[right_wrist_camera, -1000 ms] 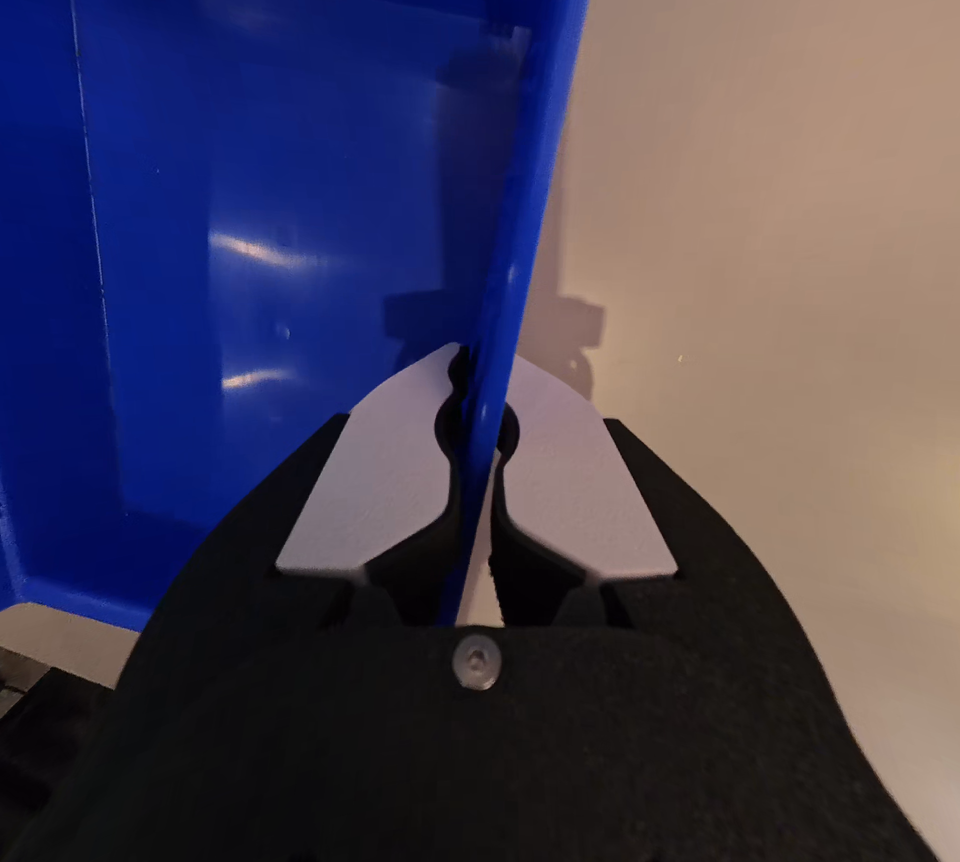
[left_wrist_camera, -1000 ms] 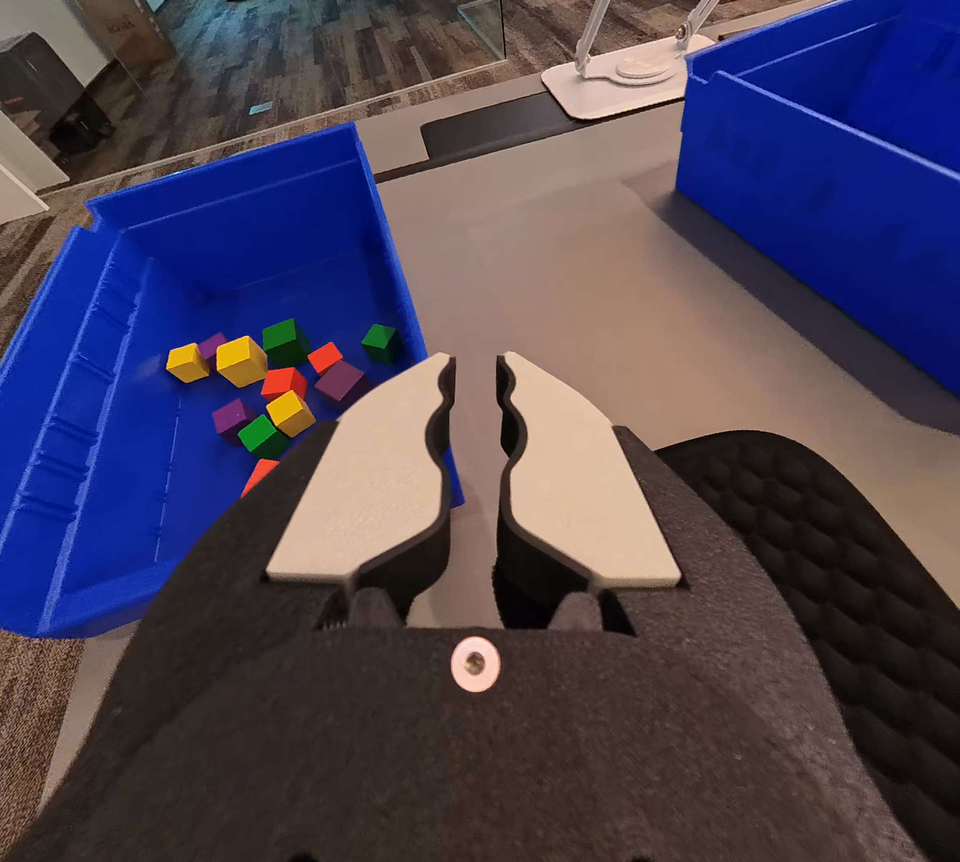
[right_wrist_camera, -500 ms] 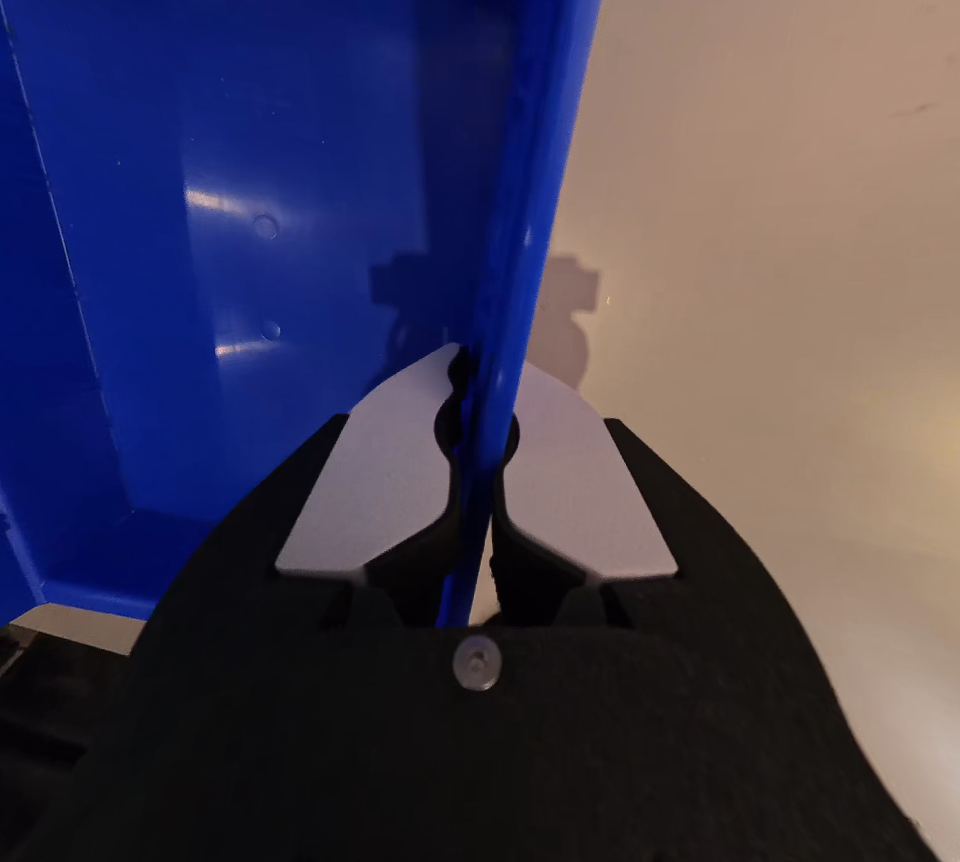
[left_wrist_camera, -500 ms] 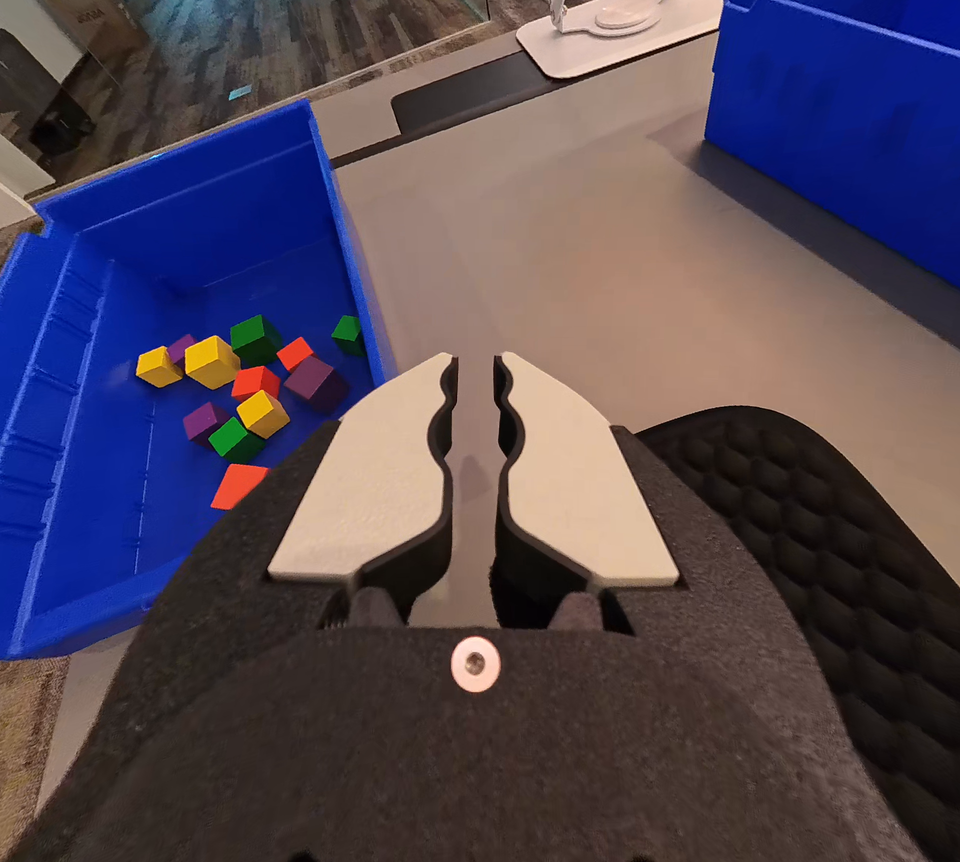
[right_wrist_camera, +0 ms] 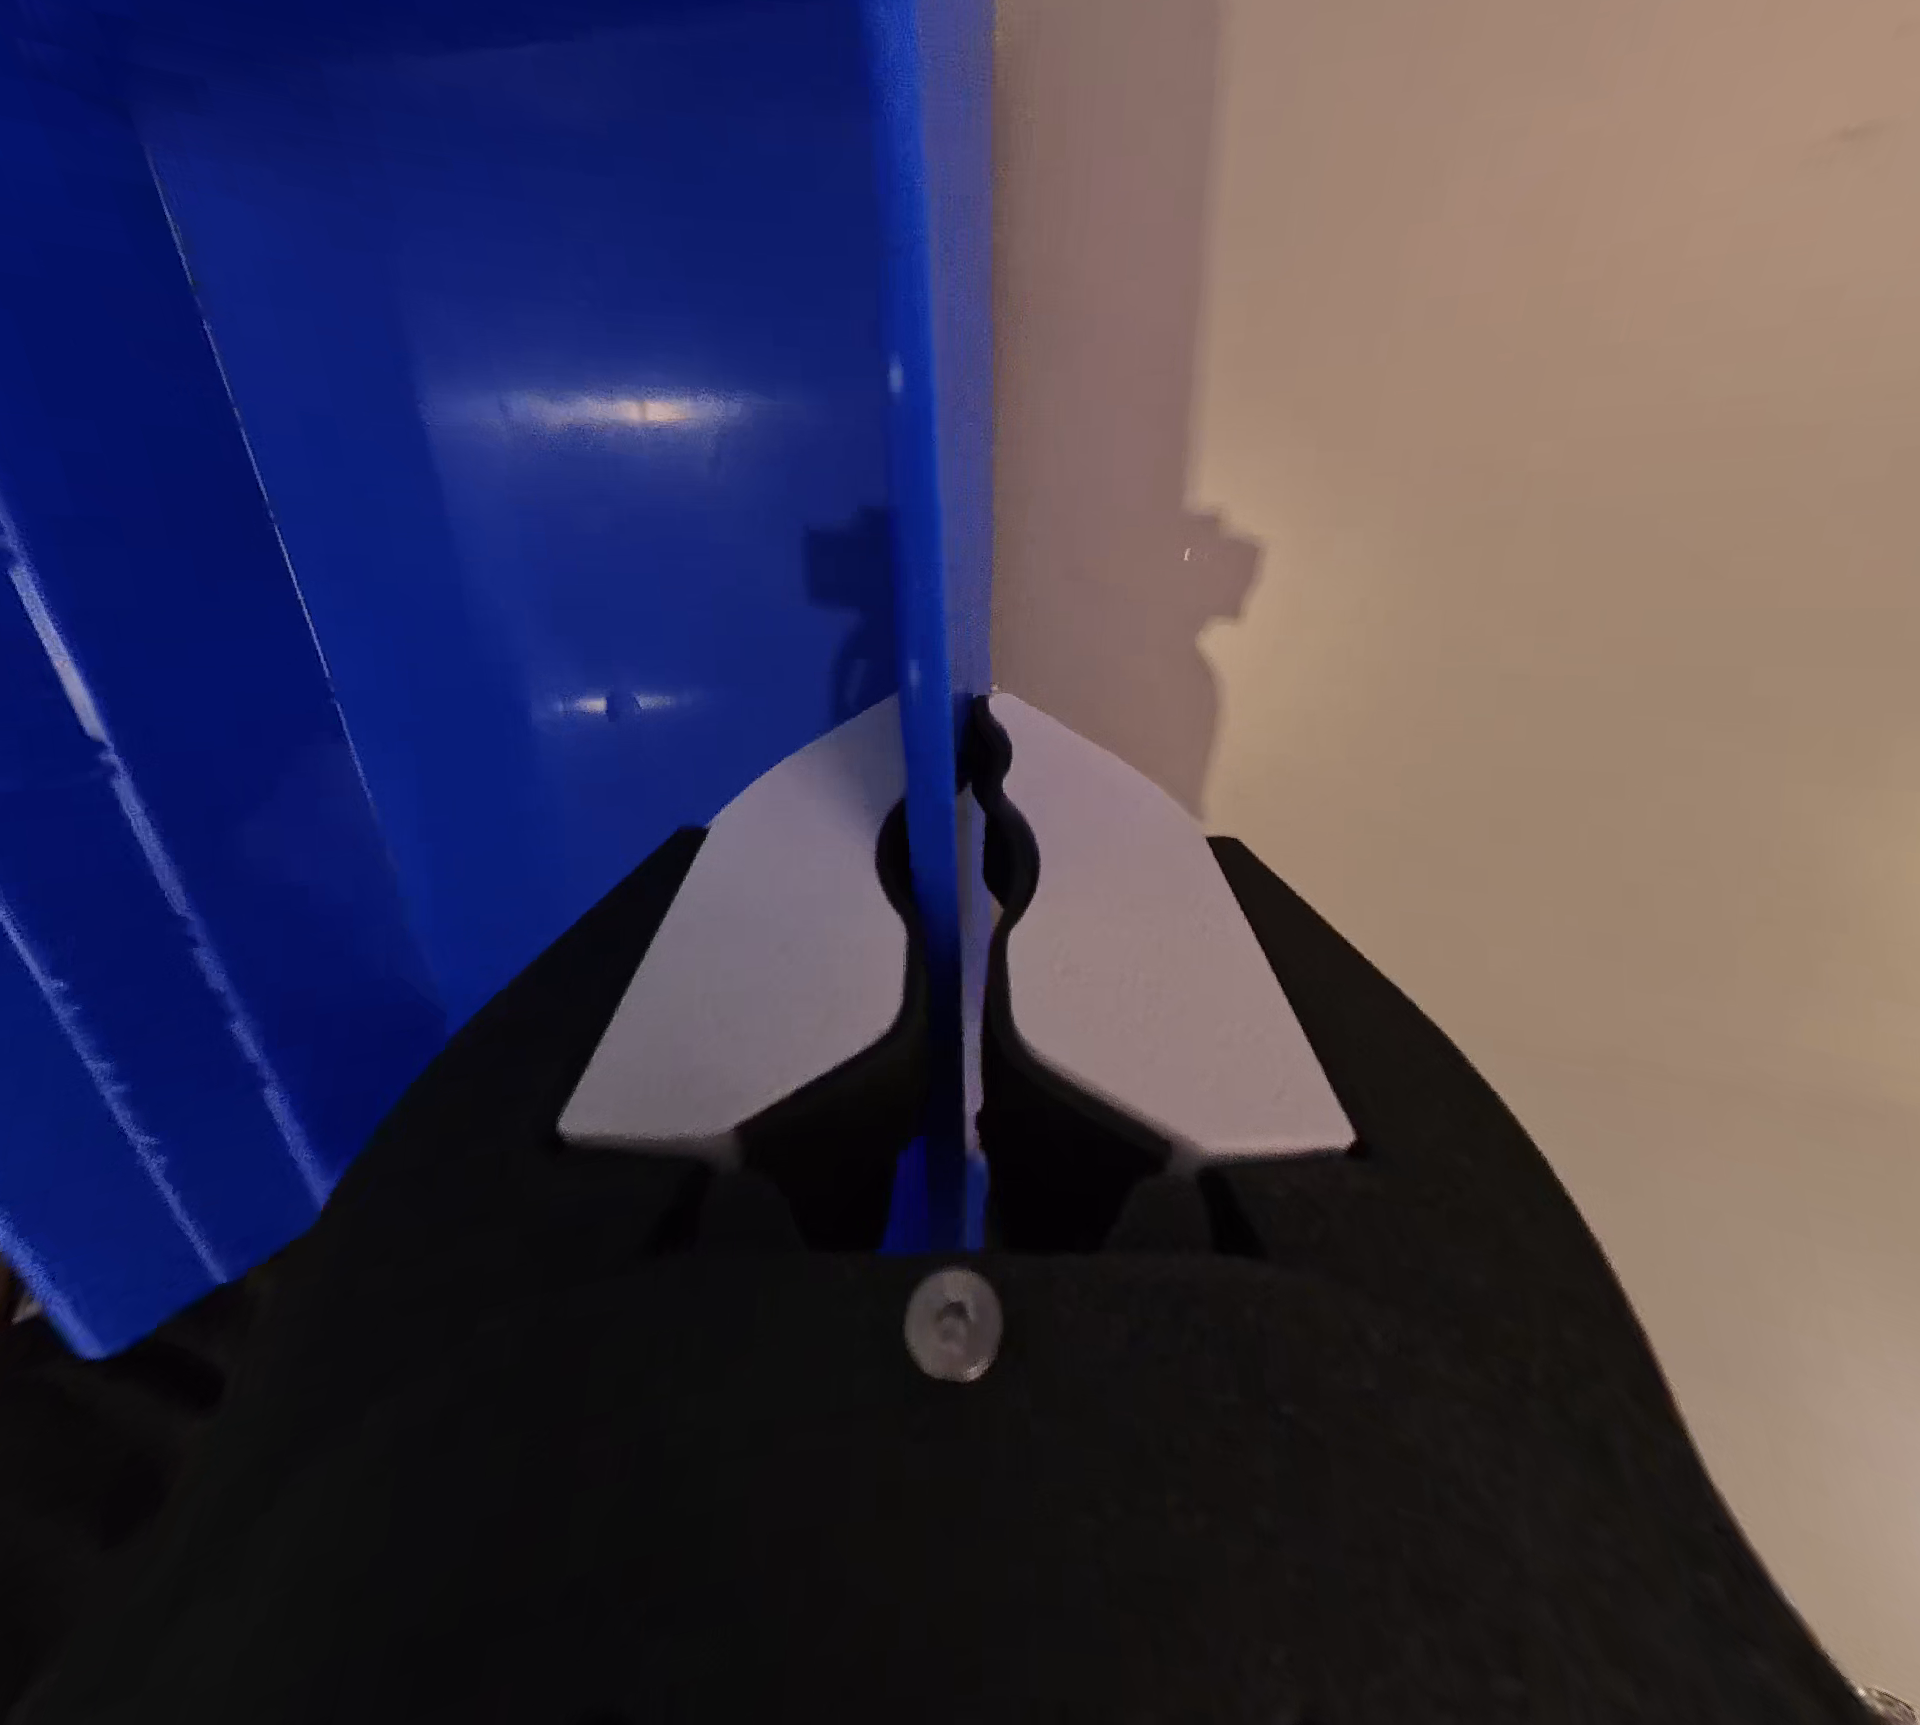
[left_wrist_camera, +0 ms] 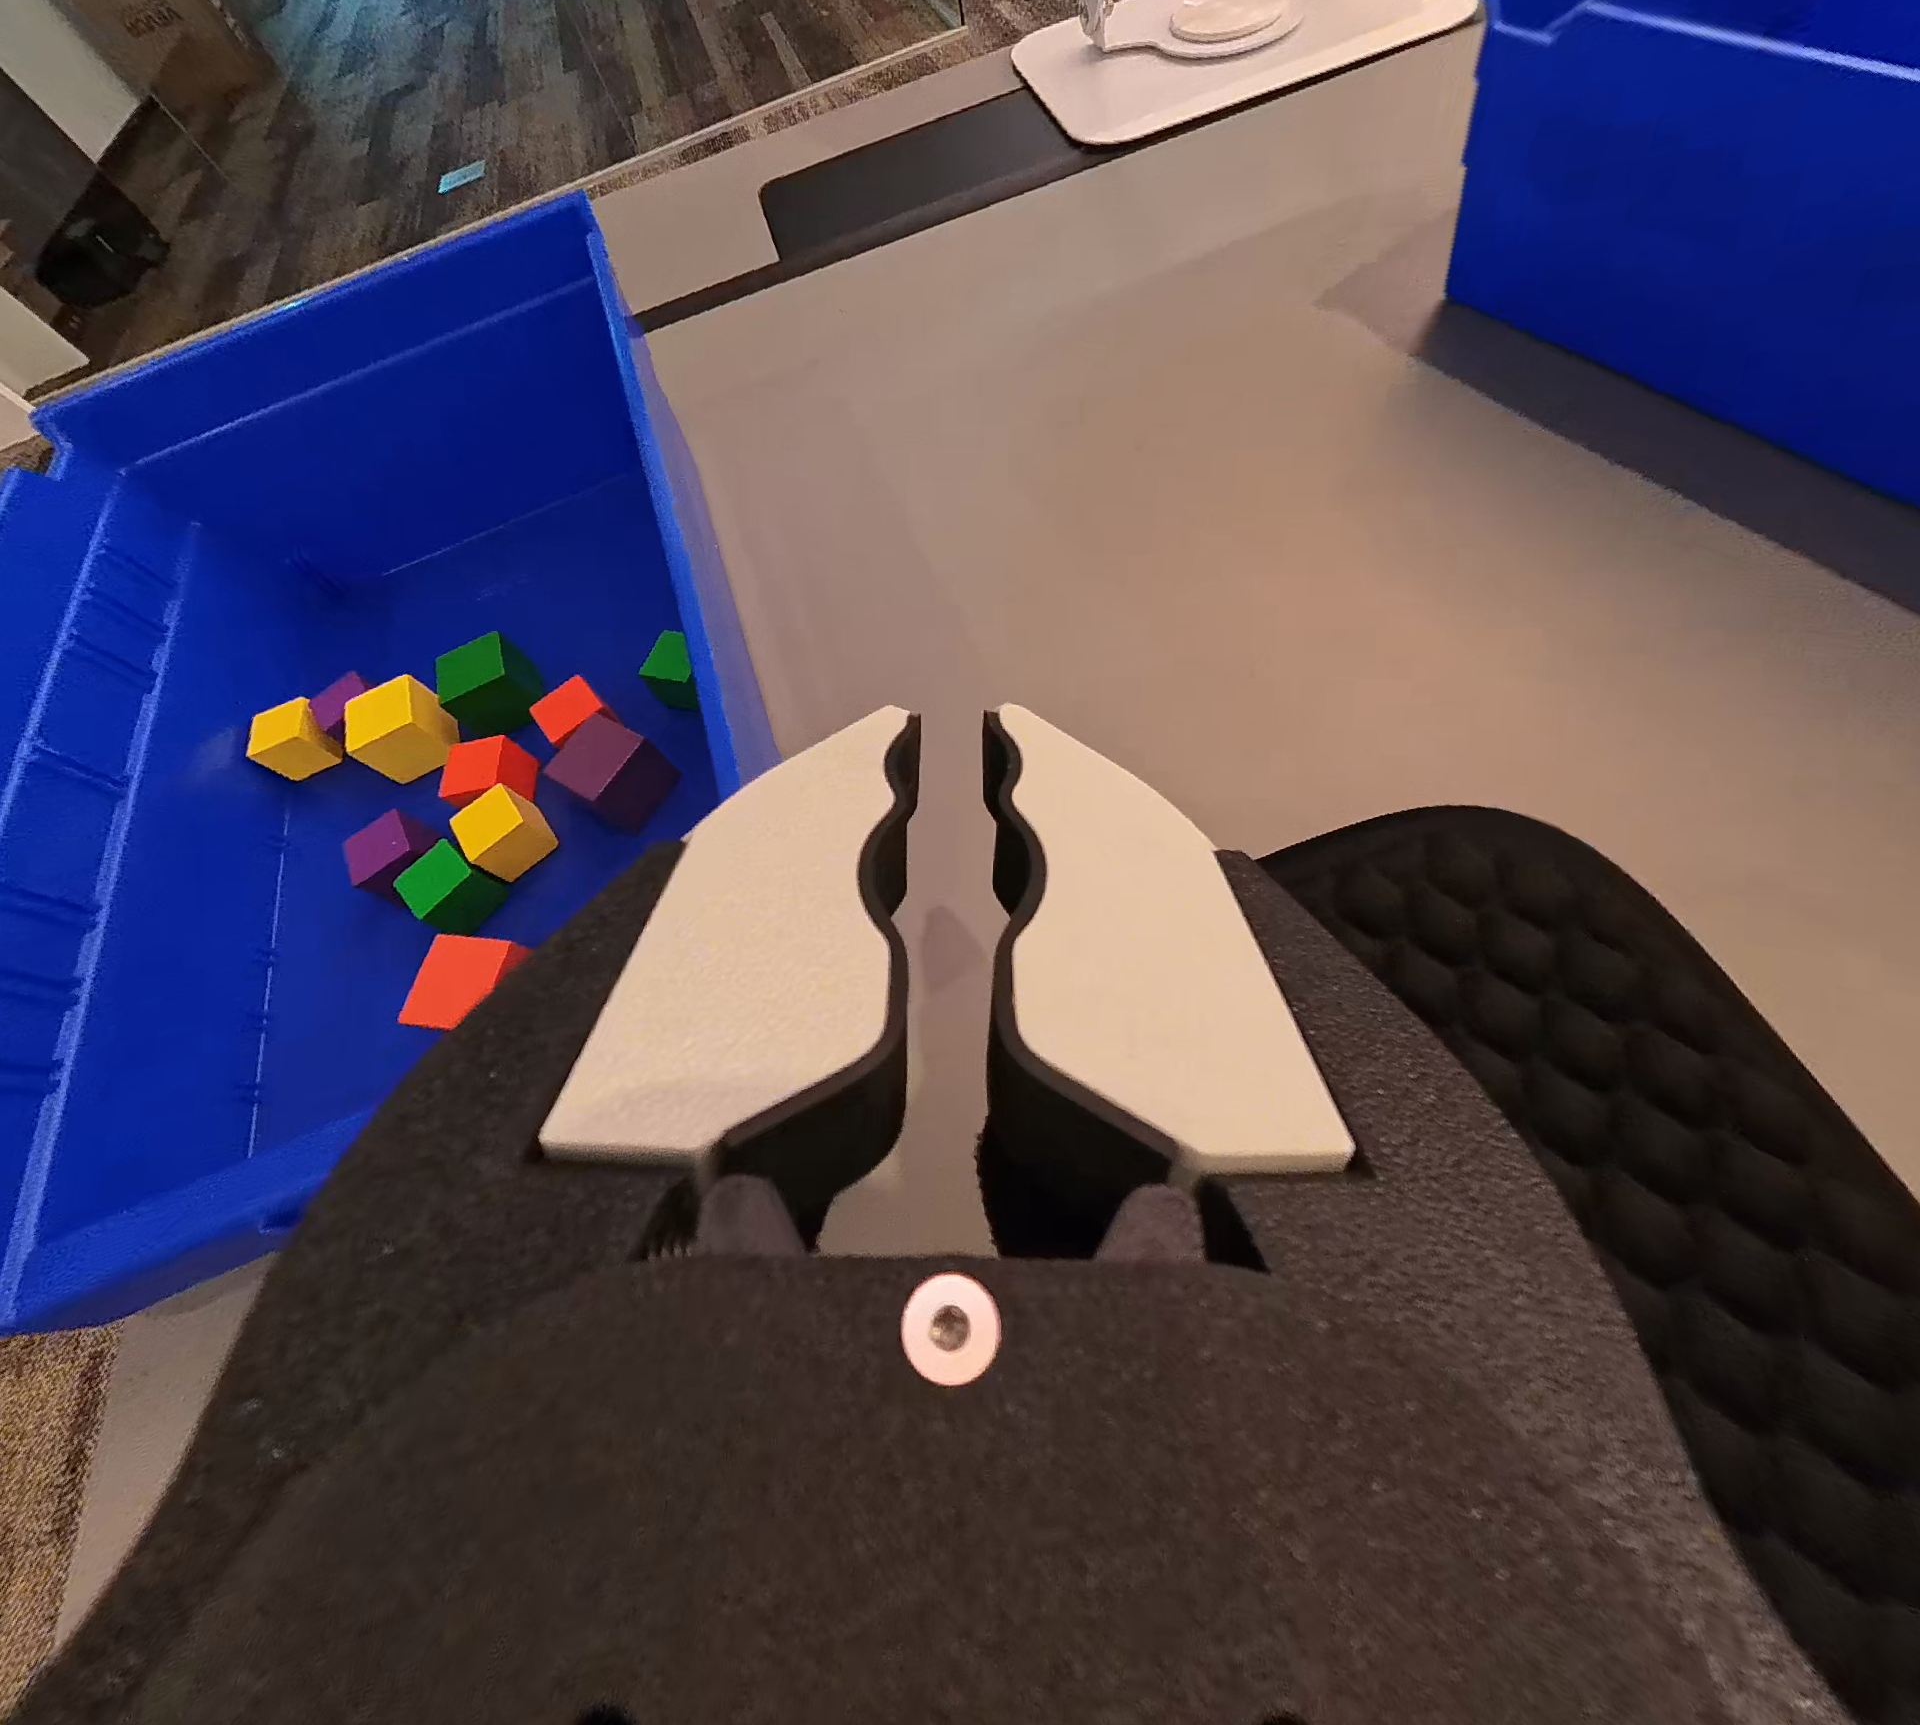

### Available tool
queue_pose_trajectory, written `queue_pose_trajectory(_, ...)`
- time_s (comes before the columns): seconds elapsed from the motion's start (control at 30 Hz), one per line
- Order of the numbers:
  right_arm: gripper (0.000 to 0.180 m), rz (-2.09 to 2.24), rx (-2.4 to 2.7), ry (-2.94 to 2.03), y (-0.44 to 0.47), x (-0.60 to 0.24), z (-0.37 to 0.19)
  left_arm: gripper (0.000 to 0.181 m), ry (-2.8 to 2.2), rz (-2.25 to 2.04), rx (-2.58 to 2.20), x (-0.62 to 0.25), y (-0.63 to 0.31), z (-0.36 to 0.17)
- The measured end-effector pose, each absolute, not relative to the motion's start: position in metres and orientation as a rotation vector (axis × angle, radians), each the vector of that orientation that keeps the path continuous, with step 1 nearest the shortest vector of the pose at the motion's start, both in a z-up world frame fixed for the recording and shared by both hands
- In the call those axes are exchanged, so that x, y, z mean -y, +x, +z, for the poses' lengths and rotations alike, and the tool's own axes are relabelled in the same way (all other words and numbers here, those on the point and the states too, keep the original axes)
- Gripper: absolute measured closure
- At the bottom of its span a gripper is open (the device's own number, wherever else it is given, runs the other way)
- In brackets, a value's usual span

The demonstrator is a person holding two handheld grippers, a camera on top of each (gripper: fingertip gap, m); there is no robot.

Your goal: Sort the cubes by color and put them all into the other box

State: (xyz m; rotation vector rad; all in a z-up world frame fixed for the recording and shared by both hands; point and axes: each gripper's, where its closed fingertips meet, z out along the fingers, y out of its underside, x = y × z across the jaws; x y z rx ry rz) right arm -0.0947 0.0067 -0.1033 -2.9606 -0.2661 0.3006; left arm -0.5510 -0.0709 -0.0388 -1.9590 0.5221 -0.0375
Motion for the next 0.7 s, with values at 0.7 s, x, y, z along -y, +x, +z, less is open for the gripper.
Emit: queue_pose_trajectory(0.7, 0.175, 0.363, -0.069, -2.948, 0.093, 0.003, -0.027, 0.169, -1.974, 0.017, -0.543, 0.072, -0.545, -0.037)
